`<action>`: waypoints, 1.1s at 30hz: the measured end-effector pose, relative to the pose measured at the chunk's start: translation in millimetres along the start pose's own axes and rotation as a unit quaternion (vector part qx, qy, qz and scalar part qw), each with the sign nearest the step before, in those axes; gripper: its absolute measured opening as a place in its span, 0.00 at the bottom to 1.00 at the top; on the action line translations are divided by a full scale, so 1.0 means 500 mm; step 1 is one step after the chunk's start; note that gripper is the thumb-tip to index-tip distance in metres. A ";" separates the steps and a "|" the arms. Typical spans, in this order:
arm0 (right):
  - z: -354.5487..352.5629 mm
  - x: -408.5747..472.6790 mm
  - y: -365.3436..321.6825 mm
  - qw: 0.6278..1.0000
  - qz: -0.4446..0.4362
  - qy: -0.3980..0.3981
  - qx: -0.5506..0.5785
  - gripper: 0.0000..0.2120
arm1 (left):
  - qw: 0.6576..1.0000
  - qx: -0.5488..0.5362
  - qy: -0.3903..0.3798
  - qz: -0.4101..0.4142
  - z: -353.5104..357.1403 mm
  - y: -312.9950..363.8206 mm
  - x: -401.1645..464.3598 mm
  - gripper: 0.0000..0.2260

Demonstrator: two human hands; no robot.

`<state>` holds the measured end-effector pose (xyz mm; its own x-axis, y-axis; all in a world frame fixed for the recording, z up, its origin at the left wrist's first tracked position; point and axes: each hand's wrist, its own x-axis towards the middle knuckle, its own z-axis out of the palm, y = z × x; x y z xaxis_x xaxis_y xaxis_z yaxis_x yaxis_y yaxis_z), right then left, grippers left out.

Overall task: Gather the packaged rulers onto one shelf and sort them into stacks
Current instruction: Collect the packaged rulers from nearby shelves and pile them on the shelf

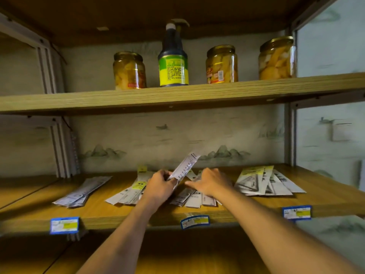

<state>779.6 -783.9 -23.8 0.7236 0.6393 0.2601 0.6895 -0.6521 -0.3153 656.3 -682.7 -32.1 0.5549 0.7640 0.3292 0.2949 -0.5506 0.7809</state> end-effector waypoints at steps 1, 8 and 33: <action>0.001 0.004 -0.007 1.000 0.007 -0.020 -0.021 0.33 | 1.000 -0.001 0.001 0.000 0.000 -0.001 0.002 0.07; -0.055 0.006 0.012 0.984 0.049 -0.114 0.128 0.19 | 0.998 -0.067 -0.012 -0.003 -0.002 -0.010 0.008 0.05; -0.034 0.002 0.050 0.806 0.017 0.065 0.588 0.16 | 0.984 -0.152 -0.092 0.007 -0.123 0.010 0.014 0.21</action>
<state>798.0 -806.3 -16.1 0.7917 0.5306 0.3029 0.2181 0.2176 -0.9513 614.1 -659.6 6.8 0.6970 0.6682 0.2603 0.0566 -0.4131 0.9089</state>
